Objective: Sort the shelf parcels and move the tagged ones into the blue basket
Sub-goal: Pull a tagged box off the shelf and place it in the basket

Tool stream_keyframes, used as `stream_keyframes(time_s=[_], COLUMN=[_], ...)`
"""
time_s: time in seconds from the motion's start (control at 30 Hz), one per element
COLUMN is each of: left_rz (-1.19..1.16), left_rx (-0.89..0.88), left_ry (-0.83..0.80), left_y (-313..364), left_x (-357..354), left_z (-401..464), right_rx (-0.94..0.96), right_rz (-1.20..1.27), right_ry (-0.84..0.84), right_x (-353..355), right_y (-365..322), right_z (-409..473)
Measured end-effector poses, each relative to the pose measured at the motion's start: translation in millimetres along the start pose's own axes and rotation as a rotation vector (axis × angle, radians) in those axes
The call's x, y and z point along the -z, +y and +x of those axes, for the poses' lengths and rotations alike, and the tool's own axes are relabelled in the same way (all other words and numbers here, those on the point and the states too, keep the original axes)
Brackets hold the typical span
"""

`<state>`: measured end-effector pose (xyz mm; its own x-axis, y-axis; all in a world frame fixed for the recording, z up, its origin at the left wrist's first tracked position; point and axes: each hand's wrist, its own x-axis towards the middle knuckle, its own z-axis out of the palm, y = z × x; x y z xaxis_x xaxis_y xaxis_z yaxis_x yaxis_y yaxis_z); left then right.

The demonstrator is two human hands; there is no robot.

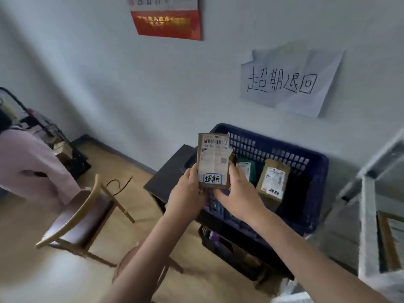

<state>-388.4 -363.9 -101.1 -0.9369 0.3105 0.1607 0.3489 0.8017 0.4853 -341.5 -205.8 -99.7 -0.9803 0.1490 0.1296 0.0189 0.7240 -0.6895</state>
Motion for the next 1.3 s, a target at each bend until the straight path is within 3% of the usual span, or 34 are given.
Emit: stream_keyframes(time_s=[0.17, 0.6, 0.83, 1.1, 1.3], left_rz=[-0.089, -0.002, 0.031, 0.070, 0.044], left_rx=[-0.149, -0.089, -0.059, -0.197, -0.313], left_ry=[-0.266, -0.706, -0.738, -0.810, -0.692], left_y=[6, -26, -37, -45, -58], left_x=[-56, -192, -232, -212, -178], left_z=[93, 233, 261, 265, 248], right_rx=[-0.238, -0.561, -0.629, -0.656, -0.634], right_rz=[-0.069, 0.060, 0.025, 0.022, -0.163], right_ry=[-0.002, -0.180, -0.089, -0.082, -0.060], right_x=[7, -63, -93, -90, -63], right_y=[62, 199, 223, 209, 177], right_z=[54, 163, 185, 177, 113])
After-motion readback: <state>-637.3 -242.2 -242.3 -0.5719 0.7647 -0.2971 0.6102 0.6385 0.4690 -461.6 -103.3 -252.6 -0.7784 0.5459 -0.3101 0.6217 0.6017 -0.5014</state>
